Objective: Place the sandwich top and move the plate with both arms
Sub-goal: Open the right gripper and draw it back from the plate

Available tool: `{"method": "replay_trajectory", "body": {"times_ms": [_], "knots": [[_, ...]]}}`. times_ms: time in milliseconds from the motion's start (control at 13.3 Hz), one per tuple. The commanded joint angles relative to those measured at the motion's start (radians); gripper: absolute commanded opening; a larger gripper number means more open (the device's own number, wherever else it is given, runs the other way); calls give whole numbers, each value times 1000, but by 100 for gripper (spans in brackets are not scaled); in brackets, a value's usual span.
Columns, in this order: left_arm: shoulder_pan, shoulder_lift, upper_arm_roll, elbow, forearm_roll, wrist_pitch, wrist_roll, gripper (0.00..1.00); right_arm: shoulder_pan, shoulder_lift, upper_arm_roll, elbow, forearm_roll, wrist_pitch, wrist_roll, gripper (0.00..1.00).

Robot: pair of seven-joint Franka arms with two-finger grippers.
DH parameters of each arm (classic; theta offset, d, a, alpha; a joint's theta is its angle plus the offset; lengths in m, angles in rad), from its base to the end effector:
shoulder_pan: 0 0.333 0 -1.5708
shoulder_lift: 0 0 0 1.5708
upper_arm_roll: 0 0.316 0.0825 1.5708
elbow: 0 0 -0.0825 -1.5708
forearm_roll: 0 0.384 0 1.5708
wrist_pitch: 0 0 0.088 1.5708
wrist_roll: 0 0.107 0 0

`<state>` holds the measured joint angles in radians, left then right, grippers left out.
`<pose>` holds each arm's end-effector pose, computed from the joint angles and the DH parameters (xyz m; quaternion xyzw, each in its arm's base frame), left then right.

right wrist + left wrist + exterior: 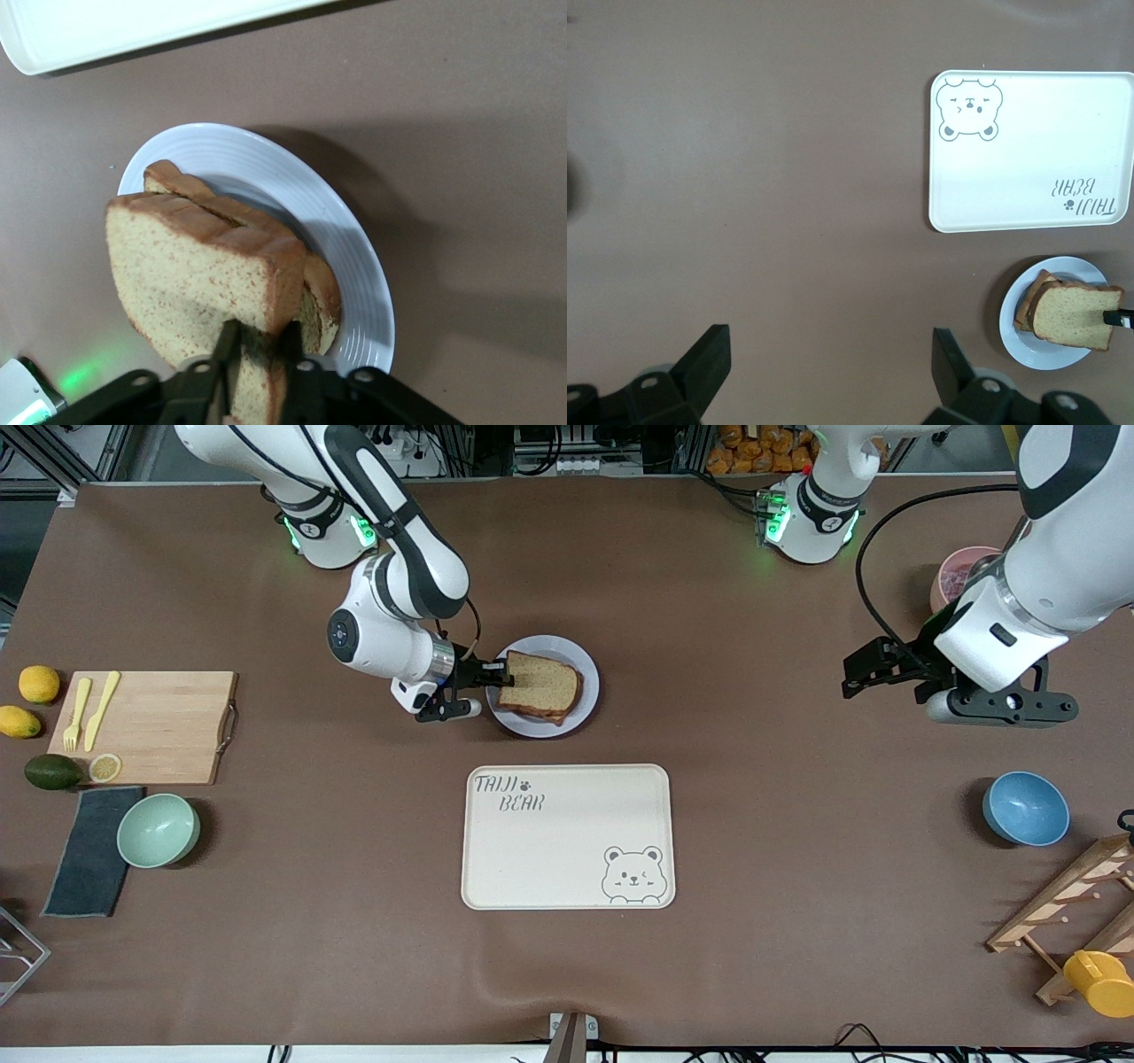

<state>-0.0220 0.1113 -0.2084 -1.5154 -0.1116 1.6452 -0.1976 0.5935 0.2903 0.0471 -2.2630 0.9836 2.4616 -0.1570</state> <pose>0.5778 -0.1400 0.5957 0.9976 -0.0121 -0.0041 0.0678 0.4242 0.3156 0.2238 -0.9573 0.0100 0.1098 0.2673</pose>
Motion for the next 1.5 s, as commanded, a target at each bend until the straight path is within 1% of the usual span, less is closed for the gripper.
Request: {"method": "replay_trajectory", "body": {"times_ms": [0, 376, 526, 677, 827, 902, 1053, 1128, 1203, 1353, 1429], "knots": [[-10, 4, -6, 1, 24, -8, 12, 100, 0, -19, 7, -18, 32, -1, -13, 100], [-21, 2, -6, 1, 24, -47, 7, 100, -9, -36, 5, -4, 30, -29, 39, 100], [-24, 2, -8, 1, 24, -48, 3, 100, -21, -52, -10, 16, 29, -103, 48, 100], [-24, 7, -11, 1, 21, -47, -6, 100, -44, -68, -38, 39, 4, -177, 63, 100], [-15, 22, -14, 1, 6, -45, -6, 100, -50, -83, -82, 63, -52, -214, 85, 100], [-9, 28, -14, 0, 4, -42, -5, 100, -52, -83, -108, 100, -110, -260, 127, 100], [-7, 42, -14, -3, -11, -33, -5, 100, -53, -82, -171, 208, -263, -396, 255, 100], [-6, 42, -14, -11, -31, -22, -5, 100, -53, -82, -202, 258, -319, -456, 292, 100], [-3, 39, -14, -32, -49, -4, -2, 100, -53, -79, -234, 293, -344, -499, 298, 100], [-1, 34, -12, -69, -56, 25, 14, 100, -54, -76, -300, 341, -359, -547, 292, 100], [8, 33, -12, -92, -60, 44, 15, 100, -55, -76, -315, 359, -371, -576, 297, 100]]}}
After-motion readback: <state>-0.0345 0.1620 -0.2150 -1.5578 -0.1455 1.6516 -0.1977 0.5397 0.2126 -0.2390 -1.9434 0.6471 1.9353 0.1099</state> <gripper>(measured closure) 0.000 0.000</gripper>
